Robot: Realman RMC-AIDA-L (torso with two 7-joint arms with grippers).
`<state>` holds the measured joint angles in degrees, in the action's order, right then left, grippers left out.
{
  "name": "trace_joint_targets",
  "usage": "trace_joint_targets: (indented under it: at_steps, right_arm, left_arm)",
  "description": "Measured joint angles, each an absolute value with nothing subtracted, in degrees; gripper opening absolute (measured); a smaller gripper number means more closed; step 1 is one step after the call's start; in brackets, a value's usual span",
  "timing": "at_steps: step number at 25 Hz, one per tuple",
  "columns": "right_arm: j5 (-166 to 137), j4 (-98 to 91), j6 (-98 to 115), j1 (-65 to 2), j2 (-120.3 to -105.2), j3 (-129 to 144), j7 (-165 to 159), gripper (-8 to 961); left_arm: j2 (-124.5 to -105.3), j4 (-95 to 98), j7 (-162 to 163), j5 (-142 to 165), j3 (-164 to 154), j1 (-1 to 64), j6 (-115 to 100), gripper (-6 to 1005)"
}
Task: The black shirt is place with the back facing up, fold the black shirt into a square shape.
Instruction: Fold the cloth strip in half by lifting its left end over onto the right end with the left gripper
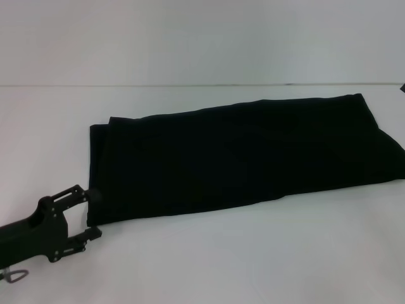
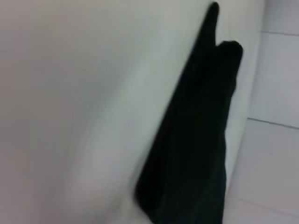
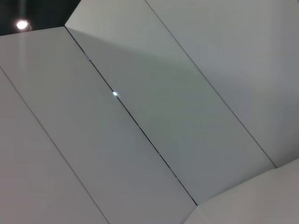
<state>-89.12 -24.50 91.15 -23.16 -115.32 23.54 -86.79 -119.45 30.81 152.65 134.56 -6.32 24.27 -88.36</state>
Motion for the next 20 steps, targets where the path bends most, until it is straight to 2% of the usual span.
trace_joint_targets:
  at_steps: [7, 20]
  right_arm:
    - [-89.2, -24.7, 91.1, -22.6, -114.50, 23.3, -87.9, 925]
    - [-89.2, -24.7, 91.9, -22.0, -114.51, 23.3, -88.6, 926]
  left_arm:
    - [-120.13, 29.9, 154.3, 134.7, -6.7, 24.3, -83.6, 826]
    - [-121.02, 27.9, 154.3, 134.4, -6.9, 26.3, -79.1, 825]
